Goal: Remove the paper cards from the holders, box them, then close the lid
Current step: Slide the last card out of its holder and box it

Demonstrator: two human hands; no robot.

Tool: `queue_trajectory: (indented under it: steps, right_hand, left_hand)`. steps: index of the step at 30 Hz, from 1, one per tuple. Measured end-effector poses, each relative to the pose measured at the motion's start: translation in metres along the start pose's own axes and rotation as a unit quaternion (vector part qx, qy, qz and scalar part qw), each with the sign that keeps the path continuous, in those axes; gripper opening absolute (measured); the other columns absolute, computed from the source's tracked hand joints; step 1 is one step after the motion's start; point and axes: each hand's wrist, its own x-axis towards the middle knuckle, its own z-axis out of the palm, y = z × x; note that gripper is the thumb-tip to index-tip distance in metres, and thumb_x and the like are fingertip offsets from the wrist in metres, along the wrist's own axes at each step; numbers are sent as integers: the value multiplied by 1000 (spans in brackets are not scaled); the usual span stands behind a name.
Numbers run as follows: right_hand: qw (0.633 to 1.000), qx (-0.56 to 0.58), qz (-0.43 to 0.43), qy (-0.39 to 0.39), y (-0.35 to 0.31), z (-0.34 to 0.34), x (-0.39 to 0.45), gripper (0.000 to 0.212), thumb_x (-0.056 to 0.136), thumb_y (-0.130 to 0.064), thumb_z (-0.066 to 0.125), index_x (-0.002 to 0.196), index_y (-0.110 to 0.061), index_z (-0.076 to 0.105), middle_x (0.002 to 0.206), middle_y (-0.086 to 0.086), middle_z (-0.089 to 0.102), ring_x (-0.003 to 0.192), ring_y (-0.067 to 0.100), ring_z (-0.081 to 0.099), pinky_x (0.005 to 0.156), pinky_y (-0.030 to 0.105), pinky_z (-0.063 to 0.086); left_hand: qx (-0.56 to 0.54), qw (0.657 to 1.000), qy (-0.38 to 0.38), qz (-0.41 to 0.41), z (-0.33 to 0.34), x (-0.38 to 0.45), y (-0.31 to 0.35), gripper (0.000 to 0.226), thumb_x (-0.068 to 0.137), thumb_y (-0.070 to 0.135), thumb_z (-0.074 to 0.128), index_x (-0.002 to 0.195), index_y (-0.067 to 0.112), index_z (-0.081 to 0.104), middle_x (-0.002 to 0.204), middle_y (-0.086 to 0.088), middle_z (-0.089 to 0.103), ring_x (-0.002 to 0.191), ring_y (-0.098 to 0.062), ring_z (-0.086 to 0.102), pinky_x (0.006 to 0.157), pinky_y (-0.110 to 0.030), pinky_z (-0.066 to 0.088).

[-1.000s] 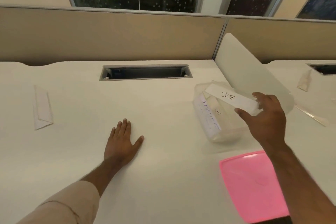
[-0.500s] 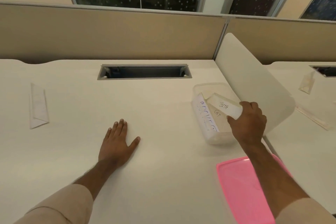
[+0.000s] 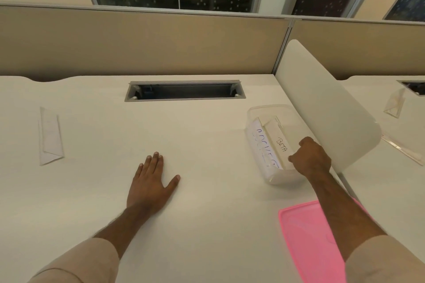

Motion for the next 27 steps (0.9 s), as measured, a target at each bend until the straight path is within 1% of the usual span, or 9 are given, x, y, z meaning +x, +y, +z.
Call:
queue_trajectory:
  steps: [4, 7, 12, 14, 16, 19, 22, 24, 27]
  right_hand:
    - [1000, 23, 4, 9, 2, 3, 0, 38, 79, -19, 69, 115, -13, 58, 114, 10, 67, 104, 32, 63, 83, 35, 46]
    - [997, 67, -13, 46, 3, 2, -6, 38, 77, -21, 72, 113, -11, 62, 112, 13, 67, 103, 35, 63, 86, 39, 48]
    - [956, 182, -160, 166, -12, 5, -33, 23, 77, -10, 73, 99, -6, 67, 96, 13, 66, 92, 35, 61, 79, 44, 50]
    - [939, 197, -213, 183, -25, 7, -46, 19, 77, -9, 73, 95, -7, 68, 93, 11, 67, 88, 32, 60, 78, 42, 50]
    - [924, 206, -259, 191, -42, 12, -58, 17, 77, -9, 72, 93, -8, 68, 91, 9, 68, 84, 31, 60, 75, 41, 50]
    - [906, 224, -304, 190, -70, 23, -76, 16, 78, -9, 73, 93, -10, 68, 90, 7, 68, 86, 28, 60, 76, 39, 50]
    - [893, 250, -337, 162, -104, 39, -96, 14, 80, -11, 72, 92, -13, 67, 90, 2, 67, 89, 22, 59, 76, 36, 50]
    - [887, 257, -356, 141, -127, 50, -110, 14, 80, -12, 72, 92, -15, 66, 90, -1, 66, 88, 20, 59, 75, 35, 50]
    - [877, 270, -382, 107, -162, 66, -129, 14, 79, -11, 72, 91, -15, 67, 90, -2, 66, 89, 19, 59, 76, 36, 51]
  left_hand:
    - [0, 1000, -1, 0, 0, 0, 0, 93, 88, 76, 16, 158, 16, 4, 166, 7, -2, 152, -8, -6, 121, -28, -5]
    - [-8, 1000, 1, 0, 0, 1, -1, 94, 87, 77, 15, 158, 16, 4, 166, 7, -1, 152, -8, -5, 121, -29, -4]
    - [-49, 999, -8, 1, -6, 1, -2, 89, 91, 72, 26, 158, 16, 8, 166, 7, 2, 152, -7, -4, 122, -29, -2]
    - [-104, 995, -4, -10, -13, 1, -2, 82, 94, 65, 35, 157, 16, 16, 166, 6, 11, 152, -9, 3, 123, -29, 4]
    - [-183, 982, 19, -49, -22, -2, -5, 76, 94, 58, 46, 155, 16, 27, 163, 3, 25, 151, -13, 17, 122, -32, 15]
    - [-264, 954, 82, -114, -38, -9, -22, 64, 93, 50, 56, 146, 17, 42, 151, 1, 44, 140, -18, 38, 115, -39, 33]
    - [-290, 932, 145, -164, -57, -14, -55, 50, 92, 45, 61, 133, 19, 53, 134, 3, 56, 122, -17, 53, 101, -37, 44]
    - [-313, 912, 180, -196, -70, -16, -79, 41, 90, 43, 64, 125, 22, 57, 123, 5, 59, 104, -14, 59, 88, -33, 47]
    - [-320, 889, 227, -237, -88, -18, -117, 32, 90, 41, 65, 116, 23, 61, 113, 7, 62, 94, -12, 60, 79, -29, 45]
